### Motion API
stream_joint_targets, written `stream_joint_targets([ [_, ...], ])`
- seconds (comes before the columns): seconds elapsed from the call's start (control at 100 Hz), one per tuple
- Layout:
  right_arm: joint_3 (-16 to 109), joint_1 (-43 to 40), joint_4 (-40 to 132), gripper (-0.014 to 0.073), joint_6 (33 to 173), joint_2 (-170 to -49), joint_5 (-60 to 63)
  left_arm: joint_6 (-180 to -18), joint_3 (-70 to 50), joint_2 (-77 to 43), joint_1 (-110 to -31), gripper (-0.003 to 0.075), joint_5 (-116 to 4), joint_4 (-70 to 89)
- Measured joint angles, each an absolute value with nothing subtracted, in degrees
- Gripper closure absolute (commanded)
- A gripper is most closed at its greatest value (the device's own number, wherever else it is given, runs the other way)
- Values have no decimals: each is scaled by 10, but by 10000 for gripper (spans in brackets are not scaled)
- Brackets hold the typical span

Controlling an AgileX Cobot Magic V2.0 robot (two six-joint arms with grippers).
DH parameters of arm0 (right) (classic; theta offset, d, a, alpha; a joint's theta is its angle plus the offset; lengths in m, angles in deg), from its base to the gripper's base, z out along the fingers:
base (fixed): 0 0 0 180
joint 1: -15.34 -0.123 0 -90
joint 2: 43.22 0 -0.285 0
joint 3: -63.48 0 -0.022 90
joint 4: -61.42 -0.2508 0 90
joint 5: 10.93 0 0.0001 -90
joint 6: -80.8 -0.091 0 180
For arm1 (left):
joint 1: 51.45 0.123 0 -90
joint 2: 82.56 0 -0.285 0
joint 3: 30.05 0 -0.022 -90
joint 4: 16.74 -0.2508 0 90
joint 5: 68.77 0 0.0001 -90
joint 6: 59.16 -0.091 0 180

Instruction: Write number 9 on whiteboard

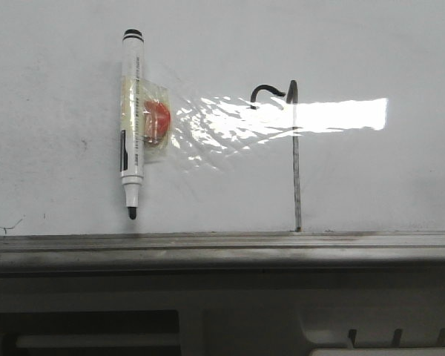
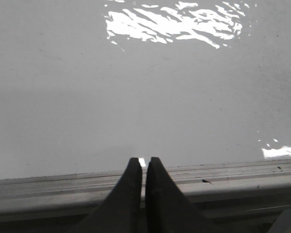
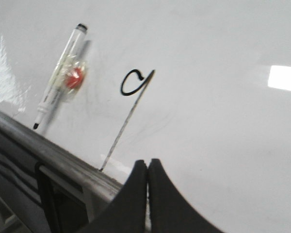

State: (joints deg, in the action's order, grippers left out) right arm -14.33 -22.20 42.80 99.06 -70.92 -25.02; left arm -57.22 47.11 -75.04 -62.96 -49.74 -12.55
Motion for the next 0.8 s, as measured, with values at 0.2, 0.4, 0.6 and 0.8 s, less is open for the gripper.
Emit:
stream_joint_targets([
  [0.2, -143, -96, 595, 659, 872, -697, -212, -572, 471, -750, -630, 738, -497, -125],
  [0.4, -143, 15, 656, 659, 840, -628, -153, -572, 471, -750, -630, 738, -496, -125],
  [0.6, -143, 68, 661, 659, 838, -522, 12, -572, 471, -750, -630, 738, -496, -125],
  [0.8, -143, 74, 663, 659, 837, -505, 78, -572, 471, -750, -630, 738, -495, -123],
])
